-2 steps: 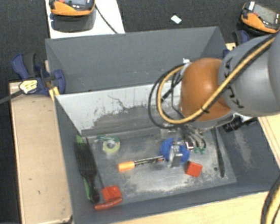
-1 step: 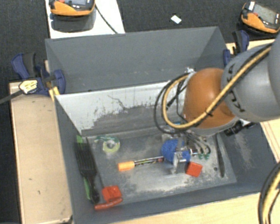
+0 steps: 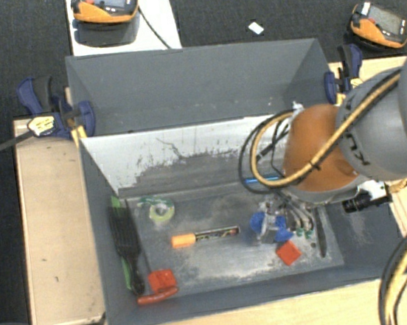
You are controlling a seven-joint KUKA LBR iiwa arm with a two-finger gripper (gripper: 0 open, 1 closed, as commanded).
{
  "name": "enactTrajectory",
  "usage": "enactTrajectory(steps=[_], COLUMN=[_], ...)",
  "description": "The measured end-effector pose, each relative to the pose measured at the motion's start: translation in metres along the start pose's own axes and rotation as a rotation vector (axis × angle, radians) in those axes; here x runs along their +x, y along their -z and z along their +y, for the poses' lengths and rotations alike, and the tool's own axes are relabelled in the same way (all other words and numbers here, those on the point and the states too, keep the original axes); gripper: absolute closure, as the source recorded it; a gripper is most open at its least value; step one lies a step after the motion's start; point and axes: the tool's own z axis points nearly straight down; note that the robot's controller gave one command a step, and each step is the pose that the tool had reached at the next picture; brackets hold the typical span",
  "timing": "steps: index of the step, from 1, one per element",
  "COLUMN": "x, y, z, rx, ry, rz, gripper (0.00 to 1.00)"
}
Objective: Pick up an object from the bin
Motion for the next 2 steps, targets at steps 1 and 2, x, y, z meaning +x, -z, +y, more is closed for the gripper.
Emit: enactTrajectory(steps=[1, 2], x=[0.000, 0.000], y=[0.000, 0.011], z=[0.000, 0.000], rx=[0.000, -0.001], ry=[0.000, 0.000], rz=[0.000, -0.002], gripper=[1.00, 1.00])
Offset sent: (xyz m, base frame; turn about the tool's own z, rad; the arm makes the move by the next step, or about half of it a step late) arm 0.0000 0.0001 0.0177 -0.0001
